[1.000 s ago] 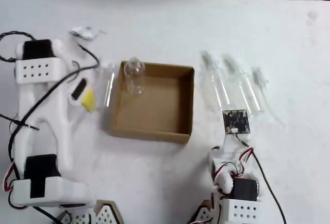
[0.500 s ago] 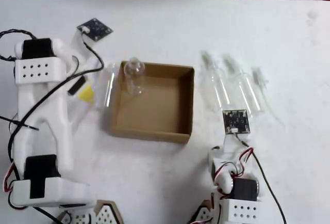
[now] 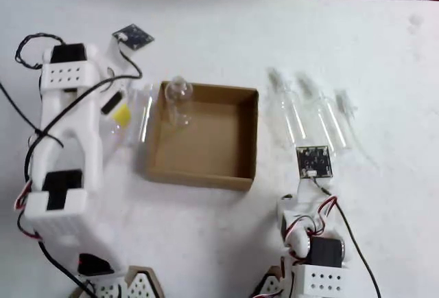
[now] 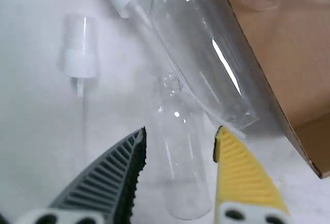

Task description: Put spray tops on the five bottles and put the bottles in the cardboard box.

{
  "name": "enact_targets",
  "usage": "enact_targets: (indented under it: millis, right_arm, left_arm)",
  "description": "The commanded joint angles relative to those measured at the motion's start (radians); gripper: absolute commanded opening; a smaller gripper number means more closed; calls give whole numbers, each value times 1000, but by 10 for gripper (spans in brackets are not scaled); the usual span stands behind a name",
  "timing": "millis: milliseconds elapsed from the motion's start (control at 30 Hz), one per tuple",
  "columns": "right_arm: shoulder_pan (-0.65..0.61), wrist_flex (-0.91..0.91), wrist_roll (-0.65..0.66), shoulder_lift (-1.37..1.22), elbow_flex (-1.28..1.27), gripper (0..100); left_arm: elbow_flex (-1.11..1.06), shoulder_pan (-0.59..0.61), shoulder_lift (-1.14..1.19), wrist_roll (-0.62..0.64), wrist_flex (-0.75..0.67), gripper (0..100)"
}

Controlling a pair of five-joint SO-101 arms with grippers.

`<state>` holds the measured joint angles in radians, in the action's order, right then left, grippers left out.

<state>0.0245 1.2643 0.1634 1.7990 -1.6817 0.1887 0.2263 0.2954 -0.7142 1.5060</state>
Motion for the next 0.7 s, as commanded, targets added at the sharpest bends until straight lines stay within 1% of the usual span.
enact_targets:
  millis: [0, 367, 533, 667]
  right_arm:
    - [7, 8, 11, 4, -8, 88]
    - [7, 8, 11, 4, -8, 88]
    - [7, 8, 11, 4, -8, 88]
    - [7, 8, 11, 4, -8, 88]
  left_arm:
    - [126, -7, 81, -58, -20, 200]
    - [321, -2, 334, -55, -17, 199]
    - [388, 7, 406, 3, -15, 199]
    - [399, 4, 430, 0, 43, 199]
